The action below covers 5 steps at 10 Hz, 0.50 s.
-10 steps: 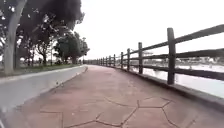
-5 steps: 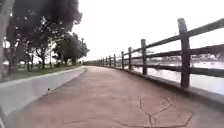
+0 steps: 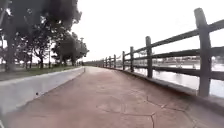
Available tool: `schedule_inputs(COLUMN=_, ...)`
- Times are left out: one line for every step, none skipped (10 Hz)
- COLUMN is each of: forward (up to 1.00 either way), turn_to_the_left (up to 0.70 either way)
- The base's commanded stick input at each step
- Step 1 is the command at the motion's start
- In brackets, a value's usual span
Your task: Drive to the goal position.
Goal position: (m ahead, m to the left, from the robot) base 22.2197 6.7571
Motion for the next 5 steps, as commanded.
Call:
schedule_inputs(forward=1.00, turn_to_the_left=0.03)
schedule_inputs(forward=1.00, turn_to_the_left=0.05)
schedule_inputs(forward=1.00, turn_to_the_left=0.00)
schedule_inputs(forward=1.00, turn_to_the_left=0.00)
schedule_inputs(forward=1.00, turn_to_the_left=0.00)
